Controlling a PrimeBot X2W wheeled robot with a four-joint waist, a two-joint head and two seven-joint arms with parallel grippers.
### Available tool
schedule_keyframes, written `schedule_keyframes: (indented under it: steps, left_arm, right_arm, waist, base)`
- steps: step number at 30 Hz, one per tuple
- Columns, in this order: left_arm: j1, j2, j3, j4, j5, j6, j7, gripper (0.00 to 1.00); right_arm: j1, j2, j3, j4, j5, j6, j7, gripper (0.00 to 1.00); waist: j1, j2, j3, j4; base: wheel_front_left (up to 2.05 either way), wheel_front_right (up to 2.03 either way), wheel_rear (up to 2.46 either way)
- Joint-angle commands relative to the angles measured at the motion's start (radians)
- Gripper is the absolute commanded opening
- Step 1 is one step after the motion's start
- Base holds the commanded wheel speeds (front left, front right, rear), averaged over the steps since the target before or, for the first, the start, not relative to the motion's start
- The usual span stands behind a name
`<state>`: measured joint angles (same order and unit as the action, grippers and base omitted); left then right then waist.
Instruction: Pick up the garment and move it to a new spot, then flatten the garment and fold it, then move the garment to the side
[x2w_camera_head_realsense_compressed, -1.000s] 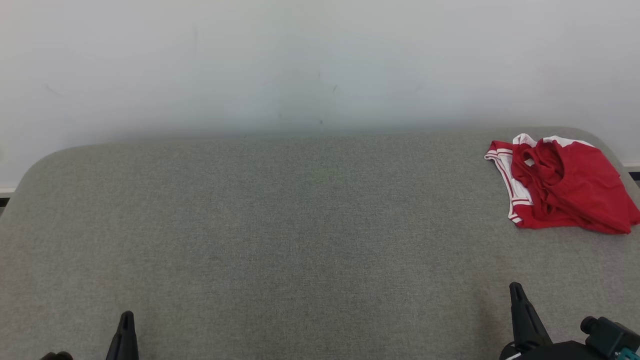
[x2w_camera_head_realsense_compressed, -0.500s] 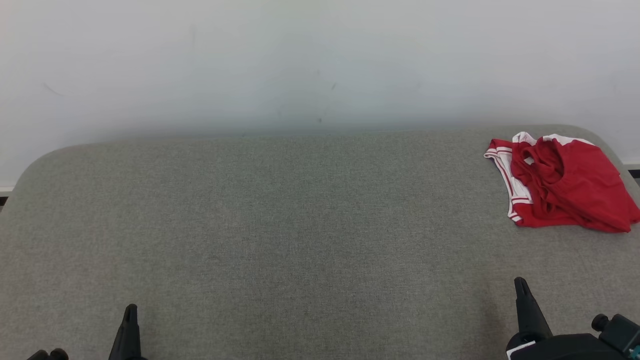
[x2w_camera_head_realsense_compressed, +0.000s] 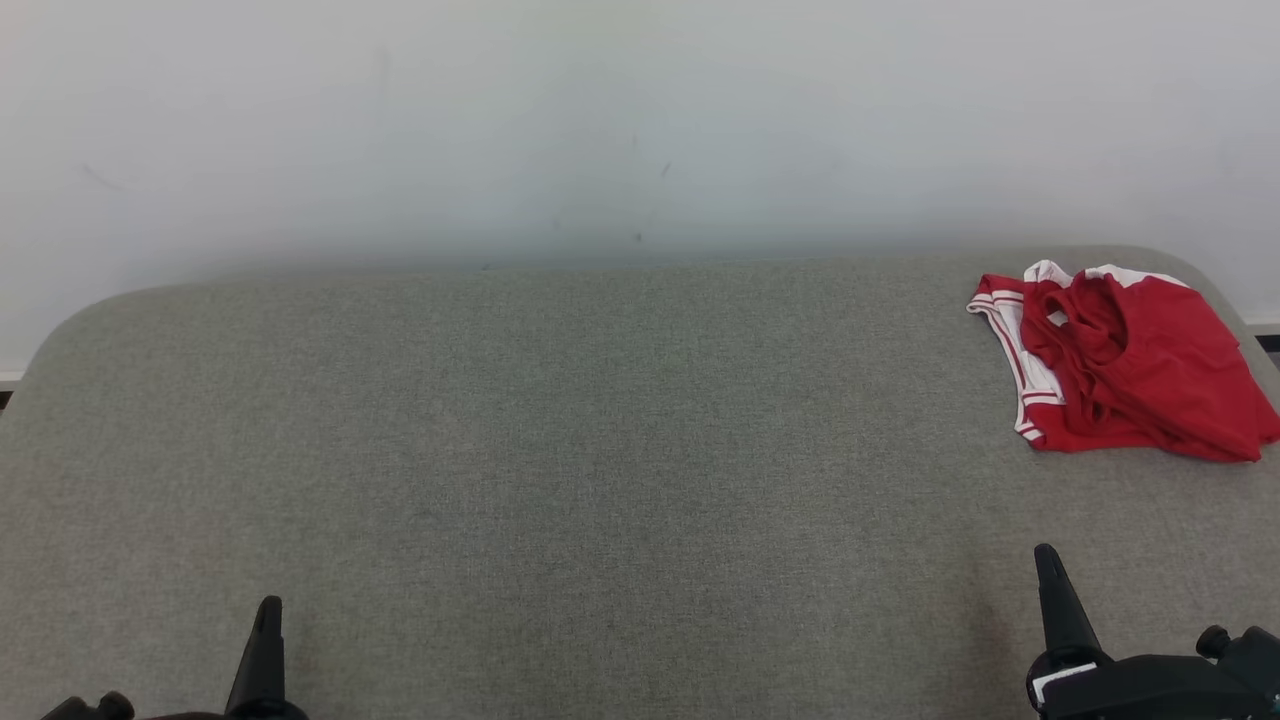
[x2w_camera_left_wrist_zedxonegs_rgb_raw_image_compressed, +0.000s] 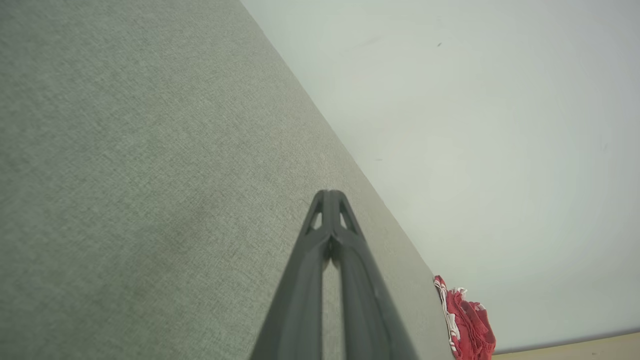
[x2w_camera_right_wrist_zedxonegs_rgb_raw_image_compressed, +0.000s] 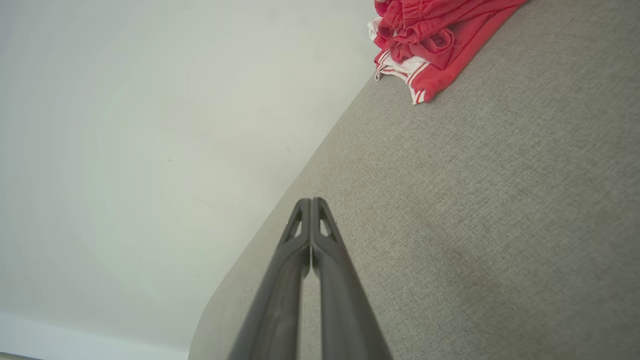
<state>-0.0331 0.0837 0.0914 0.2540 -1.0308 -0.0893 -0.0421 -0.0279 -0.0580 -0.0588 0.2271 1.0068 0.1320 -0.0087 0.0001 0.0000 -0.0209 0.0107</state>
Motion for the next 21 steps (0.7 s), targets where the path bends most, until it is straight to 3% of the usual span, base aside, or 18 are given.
schedule_keyframes:
  steps: [1, 21]
  left_arm:
    - [-0.025, 0.001, 0.006, -0.012, -0.030, -0.005, 0.008, 0.00]
    - [-0.045, -0.011, 0.013, -0.012, -0.217, -0.018, 0.060, 0.00]
  right_arm:
    - [-0.023, 0.000, -0.006, -0.008, 0.031, -0.001, 0.005, 0.00]
    - [-0.044, 0.003, -0.024, 0.001, 0.227, -0.001, 0.046, 0.00]
  waist:
    - [-0.0001, 0.0000, 0.001, 0.000]
    - [-0.0001, 0.0000, 0.007, -0.003]
  base:
    - [0.00, 0.00, 0.00]
    - [0.00, 0.00, 0.00]
